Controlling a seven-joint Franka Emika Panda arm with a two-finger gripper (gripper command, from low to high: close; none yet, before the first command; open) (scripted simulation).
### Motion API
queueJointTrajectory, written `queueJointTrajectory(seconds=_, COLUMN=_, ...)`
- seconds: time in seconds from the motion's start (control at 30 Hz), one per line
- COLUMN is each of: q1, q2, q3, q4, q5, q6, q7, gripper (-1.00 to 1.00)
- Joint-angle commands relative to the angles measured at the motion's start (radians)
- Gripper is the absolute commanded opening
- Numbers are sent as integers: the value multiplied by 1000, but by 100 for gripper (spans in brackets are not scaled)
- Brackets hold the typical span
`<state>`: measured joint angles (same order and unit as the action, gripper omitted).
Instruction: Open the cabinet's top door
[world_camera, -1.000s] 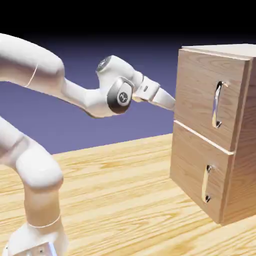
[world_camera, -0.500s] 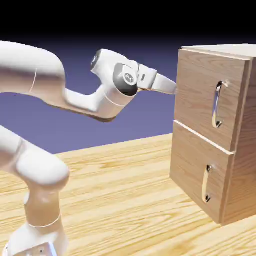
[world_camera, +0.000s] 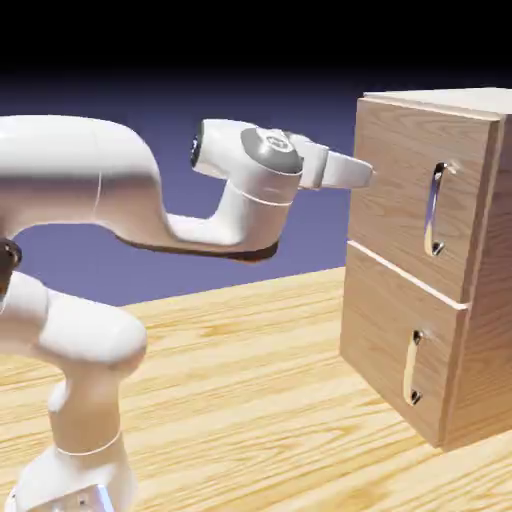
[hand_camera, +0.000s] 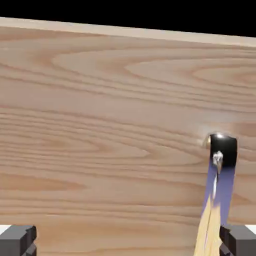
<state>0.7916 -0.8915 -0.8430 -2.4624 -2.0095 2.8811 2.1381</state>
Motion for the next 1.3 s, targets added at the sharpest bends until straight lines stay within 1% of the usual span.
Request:
queueJointTrajectory(seconds=0.0, q1=17, q2=-7, q3=-18, q4=8, q5=-44, q6=-3, q7=30, gripper=0)
queueJointTrajectory(seconds=0.63, q1=337, q2=-139, q3=-365, q4=150, q5=-870, q6=-67, q7=605, gripper=0)
queueJointTrajectory(seconds=0.7, q1=340, q2=-140, q3=-367, q4=151, q5=-875, q6=-68, q7=608, gripper=0)
queueJointTrajectory(seconds=0.87, q1=518, q2=-103, q3=-467, q4=295, q5=-888, q6=-80, q7=609, gripper=0)
queueJointTrajectory(seconds=0.9, q1=518, q2=-103, q3=-467, q4=295, q5=-888, q6=-80, q7=609, gripper=-100)
queueJointTrajectory(seconds=0.93, q1=518, q2=-103, q3=-467, q4=295, q5=-888, q6=-80, q7=609, gripper=-100)
queueJointTrajectory(seconds=0.97, q1=482, q2=-90, q3=-444, q4=259, q5=-874, q6=-111, q7=618, gripper=-100)
queueJointTrajectory(seconds=1.1, q1=361, q2=20, q3=-360, q4=181, q5=-879, q6=-164, q7=757, gripper=-100)
queueJointTrajectory(seconds=1.27, q1=180, q2=63, q3=-200, q4=31, q5=-757, q6=-291, q7=759, gripper=-100)
